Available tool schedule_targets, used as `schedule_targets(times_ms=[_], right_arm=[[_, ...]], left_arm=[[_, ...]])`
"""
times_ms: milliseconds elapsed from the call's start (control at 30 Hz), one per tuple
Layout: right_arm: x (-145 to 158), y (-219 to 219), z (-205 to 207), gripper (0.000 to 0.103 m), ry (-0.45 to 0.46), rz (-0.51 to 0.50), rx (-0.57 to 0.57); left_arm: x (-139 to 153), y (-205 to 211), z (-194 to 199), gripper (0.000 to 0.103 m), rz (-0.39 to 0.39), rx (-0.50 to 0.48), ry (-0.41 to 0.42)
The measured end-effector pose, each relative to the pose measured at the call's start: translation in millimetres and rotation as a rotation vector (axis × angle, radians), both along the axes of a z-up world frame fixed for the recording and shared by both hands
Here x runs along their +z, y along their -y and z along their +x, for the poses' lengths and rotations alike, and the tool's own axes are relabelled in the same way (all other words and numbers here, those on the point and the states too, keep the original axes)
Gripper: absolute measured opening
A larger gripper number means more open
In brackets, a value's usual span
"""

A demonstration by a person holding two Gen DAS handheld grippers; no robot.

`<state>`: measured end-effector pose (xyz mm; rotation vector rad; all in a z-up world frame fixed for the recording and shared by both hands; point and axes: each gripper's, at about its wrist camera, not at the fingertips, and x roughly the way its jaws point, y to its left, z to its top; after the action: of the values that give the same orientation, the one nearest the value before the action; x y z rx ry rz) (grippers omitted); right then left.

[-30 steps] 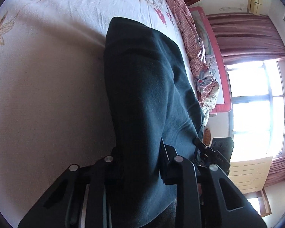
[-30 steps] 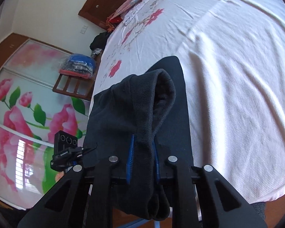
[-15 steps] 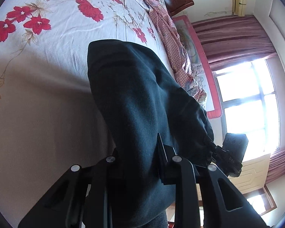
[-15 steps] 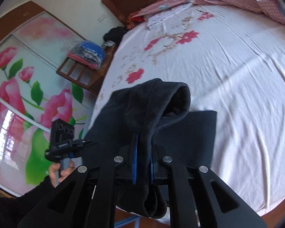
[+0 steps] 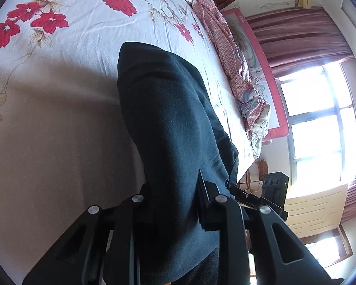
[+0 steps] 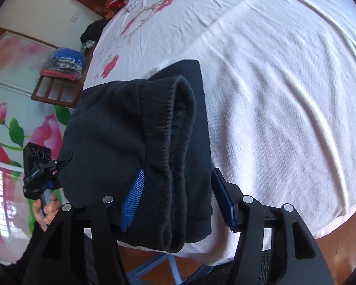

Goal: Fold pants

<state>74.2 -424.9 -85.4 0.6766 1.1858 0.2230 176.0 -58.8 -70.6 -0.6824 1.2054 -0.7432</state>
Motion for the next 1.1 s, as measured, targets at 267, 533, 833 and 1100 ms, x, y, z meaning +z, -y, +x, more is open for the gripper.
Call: schedule_targets(times_ms=[267, 533, 833, 1100], right_arm=[[-49, 13, 3, 0.067, -0.018, 0.284, -0.082], [4, -20, 1, 0.03, 0.104, 0.093, 0.046], [77, -53, 10, 0.03, 0.216, -0.032, 0.181], [89, -76, 83, 0.03, 0.292, -0.044, 0.26]], left_arm=[[-14, -25, -19, 0.023, 0.012, 0.004, -0.001], [-13, -28, -25, 0.023, 0.021, 0.015, -0.004], [-4, -45, -33, 0.024, -0.046, 0.043, 0.008], [37, -73, -8, 0.024, -0.001, 0.128, 0.109]])
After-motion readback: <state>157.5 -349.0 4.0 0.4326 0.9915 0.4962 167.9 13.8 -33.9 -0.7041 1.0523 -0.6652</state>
